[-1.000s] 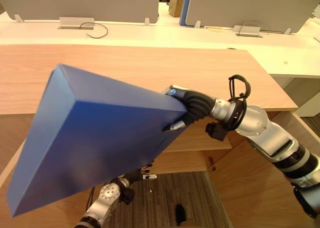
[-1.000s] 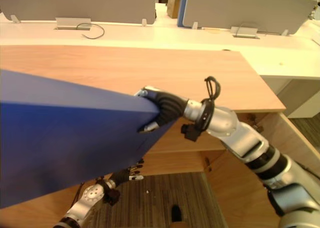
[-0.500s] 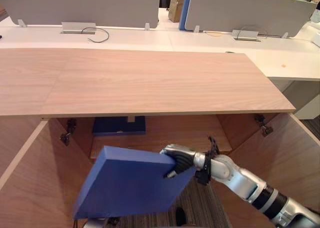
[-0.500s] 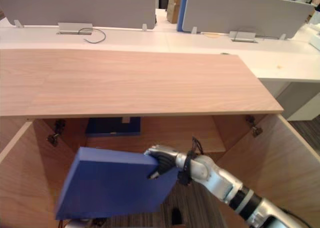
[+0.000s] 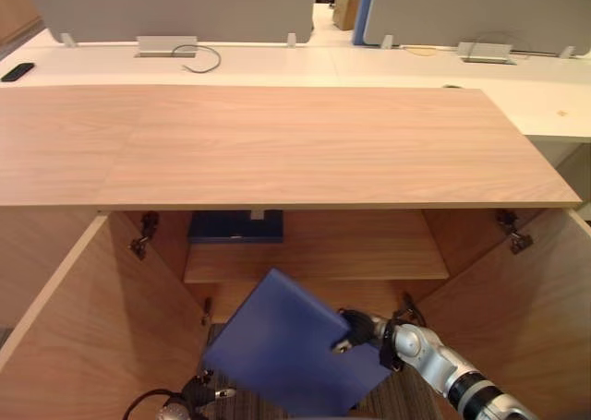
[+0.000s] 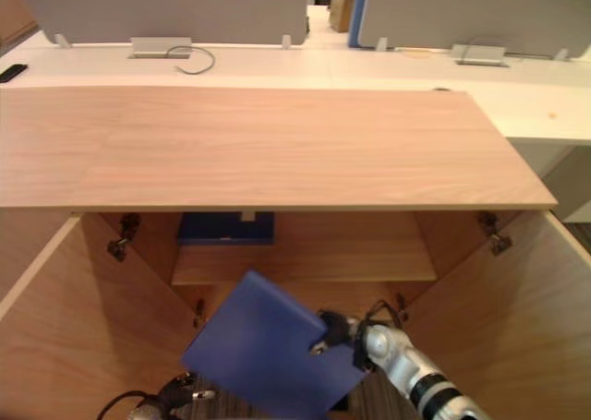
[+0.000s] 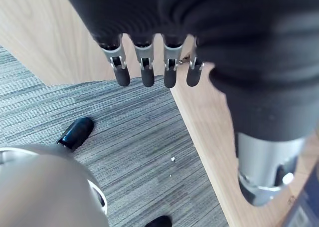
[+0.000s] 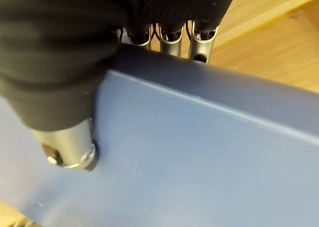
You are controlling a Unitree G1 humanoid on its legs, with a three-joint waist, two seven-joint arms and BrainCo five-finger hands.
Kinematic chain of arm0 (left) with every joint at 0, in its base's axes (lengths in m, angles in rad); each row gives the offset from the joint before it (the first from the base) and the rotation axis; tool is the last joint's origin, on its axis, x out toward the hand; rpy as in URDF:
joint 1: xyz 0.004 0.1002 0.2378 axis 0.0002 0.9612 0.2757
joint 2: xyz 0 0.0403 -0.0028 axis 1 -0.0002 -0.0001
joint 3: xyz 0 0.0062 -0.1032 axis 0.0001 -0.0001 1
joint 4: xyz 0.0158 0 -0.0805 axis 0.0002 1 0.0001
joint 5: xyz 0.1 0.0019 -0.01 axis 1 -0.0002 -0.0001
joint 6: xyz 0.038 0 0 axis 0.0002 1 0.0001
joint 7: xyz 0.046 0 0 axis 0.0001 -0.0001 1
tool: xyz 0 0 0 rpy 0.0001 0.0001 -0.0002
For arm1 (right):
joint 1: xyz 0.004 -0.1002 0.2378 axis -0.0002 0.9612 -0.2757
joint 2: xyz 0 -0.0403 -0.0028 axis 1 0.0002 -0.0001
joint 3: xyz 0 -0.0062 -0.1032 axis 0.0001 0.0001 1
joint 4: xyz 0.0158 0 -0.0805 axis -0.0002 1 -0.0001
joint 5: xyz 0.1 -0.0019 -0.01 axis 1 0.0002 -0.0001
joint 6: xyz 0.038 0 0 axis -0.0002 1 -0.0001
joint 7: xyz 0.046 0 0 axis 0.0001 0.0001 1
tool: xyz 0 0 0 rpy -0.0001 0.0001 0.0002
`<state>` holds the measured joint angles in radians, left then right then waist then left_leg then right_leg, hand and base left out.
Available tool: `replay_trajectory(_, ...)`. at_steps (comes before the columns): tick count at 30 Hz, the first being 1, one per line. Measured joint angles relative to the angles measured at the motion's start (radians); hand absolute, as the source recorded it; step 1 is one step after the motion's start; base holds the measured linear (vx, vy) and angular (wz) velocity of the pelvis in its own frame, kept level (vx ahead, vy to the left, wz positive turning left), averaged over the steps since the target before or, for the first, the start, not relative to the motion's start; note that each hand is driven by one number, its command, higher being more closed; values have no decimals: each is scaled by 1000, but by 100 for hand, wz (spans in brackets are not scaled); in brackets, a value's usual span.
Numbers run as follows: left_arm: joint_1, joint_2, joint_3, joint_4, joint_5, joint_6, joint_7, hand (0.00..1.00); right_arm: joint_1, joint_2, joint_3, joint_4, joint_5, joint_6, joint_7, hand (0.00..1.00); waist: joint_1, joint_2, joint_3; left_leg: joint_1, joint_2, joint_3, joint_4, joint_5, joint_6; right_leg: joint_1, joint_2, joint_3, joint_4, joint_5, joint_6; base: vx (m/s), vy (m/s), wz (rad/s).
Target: Walk over to the cabinet, pick up the folder, carry it to the office cabinet, place the folder inside the office cabinet, then close the office cabinet door
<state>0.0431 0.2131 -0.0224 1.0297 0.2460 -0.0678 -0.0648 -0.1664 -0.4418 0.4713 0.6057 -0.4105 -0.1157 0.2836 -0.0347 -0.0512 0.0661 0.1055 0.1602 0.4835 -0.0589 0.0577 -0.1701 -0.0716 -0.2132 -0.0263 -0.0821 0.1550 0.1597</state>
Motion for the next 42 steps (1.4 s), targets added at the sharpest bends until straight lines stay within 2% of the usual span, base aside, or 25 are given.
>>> replay_trajectory(2,1,-7,-12,0,2,0,0,0,-8,20,-124,88,18,35,-13,100,2,11,8,-1,-1,-8,-2,1,1,1,0,-5,0,0,1,-17,-12,9)
replay_trajectory(4,-2,-18,-23,-3,4,-4,0,0,-12,29,-301,191,210,83,-45,100,-4,29,23,-3,-3,-40,-8,5,7,6,-1,-24,0,-2,3,-5,-13,14)
replay_trajectory(5,-2,-18,-29,-5,6,-4,0,0,-16,33,-347,215,271,91,-56,100,-5,35,28,-3,-3,-45,-10,6,8,8,-1,-26,0,-3,4,-5,-13,11)
replay_trajectory(6,-1,-19,-36,-8,20,-7,0,0,-25,34,-424,256,417,98,-84,100,-7,45,35,-3,-3,-52,-12,7,8,8,-1,-27,0,-3,4,0,0,0)
replay_trajectory(8,5,-25,-36,-13,25,-9,0,0,-45,37,-520,285,587,101,-121,100,-14,61,44,-1,-5,-57,-16,8,10,8,-1,-27,0,-3,4,0,0,0)
replay_trajectory(10,6,-27,-36,-14,25,-11,0,0,-67,40,-563,296,863,103,-164,100,-20,71,49,-1,-4,-58,-17,9,10,7,0,-28,0,-3,4,0,0,0)
replay_trajectory(11,8,-28,-36,-14,25,-11,1,0,-73,44,-570,296,932,103,-170,100,-22,73,50,-1,-4,-59,-17,9,10,8,0,-28,0,-3,4,0,0,0)
replay_trajectory(14,25,-31,-33,-19,24,-11,19,0,-86,89,-631,270,1231,83,-182,100,-25,81,57,-1,-5,-61,-17,9,10,9,-2,-30,0,-3,4,-39,-7,3)
replay_trajectory(18,47,-35,-22,-20,21,-11,40,0,-126,114,-699,246,1455,37,-200,100,-30,103,84,-11,-8,-80,-8,8,12,10,-10,-46,9,-9,8,-30,-7,12)
replay_trajectory(20,39,-42,-5,-36,14,-11,53,0,-169,126,-713,219,1531,21,-204,100,-31,111,133,-53,-3,-101,49,-8,17,-19,-21,-55,65,-31,8,-62,-12,25)
replay_trajectory(21,29,-45,-6,-48,-2,-11,60,0,-224,136,-720,219,1570,5,-214,100,-32,112,175,-91,7,-110,124,-40,19,-51,-27,-49,123,-54,7,-96,-13,13)
replay_trajectory(23,15,-44,-5,-59,-23,-11,68,0,-296,136,-731,223,1612,-8,-234,100,-28,123,216,-159,31,-119,245,-90,23,-99,-29,-40,207,-85,5,-91,-18,3)
replay_trajectory(25,7,-48,-4,-91,-68,-11,81,0,-417,137,-764,224,1673,-34,-257,100,-24,147,284,-248,72,-138,424,-168,27,-189,-26,-15,372,-153,4,-142,-25,-4)
replay_trajectory(26,7,-48,-2,-101,-78,-11,82,0,-439,138,-777,224,1693,-43,-261,100,-21,150,295,-272,82,-142,469,-188,27,-218,-26,-6,424,-177,2,-192,-25,-8)
replay_trajectory(28,5,-49,10,-139,-126,-10,87,0,-494,157,-820,213,1732,-65,-282,100,8,156,320,-366,130,-154,661,-279,22,-341,-24,25,646,-282,-1,-173,-38,-7)
replay_trajectory(31,-4,-50,23,-183,-157,-11,101,0,-537,183,-886,159,1787,-91,-324,100,33,164,340,-484,173,-203,862,-370,19,-464,-34,34,872,-390,-2,-124,-89,12)
replay_trajectory(35,-32,-51,49,-202,-181,-6,110,0,-619,169,-947,135,1807,-108,-387,100,42,170,353,-627,182,-266,1038,-425,12,-595,-70,34,1075,-480,-2,-68,-46,30)
replay_trajectory(36,-33,-51,51,-211,-186,-6,115,0,-639,162,-960,135,1807,-108,-410,100,54,171,355,-654,191,-275,1077,-438,9,-622,-74,34,1118,-496,-3,0,-10,10)
replay_trajectory(42,-40,-53,53,-225,-215,-6,116,0,-727,93,-992,151,1805,-84,-470,100,76,177,367,-724,180,-297,1134,-452,15,-699,-120,22,1216,-537,-14,21,-31,13)
